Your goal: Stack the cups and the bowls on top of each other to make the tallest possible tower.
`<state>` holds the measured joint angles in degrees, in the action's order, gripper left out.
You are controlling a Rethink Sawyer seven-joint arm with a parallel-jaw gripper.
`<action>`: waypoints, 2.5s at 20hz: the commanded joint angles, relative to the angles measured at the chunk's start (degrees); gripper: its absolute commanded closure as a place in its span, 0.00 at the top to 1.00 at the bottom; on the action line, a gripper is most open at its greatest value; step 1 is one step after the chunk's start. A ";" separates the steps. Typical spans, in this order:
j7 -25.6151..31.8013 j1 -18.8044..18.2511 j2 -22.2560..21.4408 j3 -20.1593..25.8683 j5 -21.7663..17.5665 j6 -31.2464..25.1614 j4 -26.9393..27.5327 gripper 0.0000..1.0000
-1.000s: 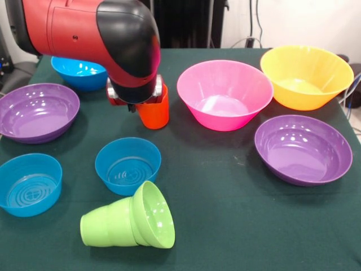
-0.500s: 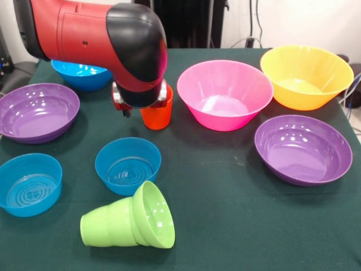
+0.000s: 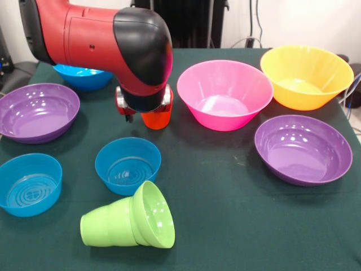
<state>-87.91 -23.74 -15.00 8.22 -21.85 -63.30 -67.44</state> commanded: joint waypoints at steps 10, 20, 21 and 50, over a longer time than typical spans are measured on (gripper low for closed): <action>2.27 1.92 -2.44 0.40 -2.33 -0.97 -3.51 1.00; 3.79 1.75 -7.77 0.58 0.12 -8.54 -6.58 1.00; 3.82 1.49 -7.68 0.98 0.46 -8.87 -6.39 1.00; 6.01 -2.07 -14.00 9.24 5.55 8.53 -4.95 1.00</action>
<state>-87.91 -25.20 -28.22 12.28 -15.67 -55.16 -71.47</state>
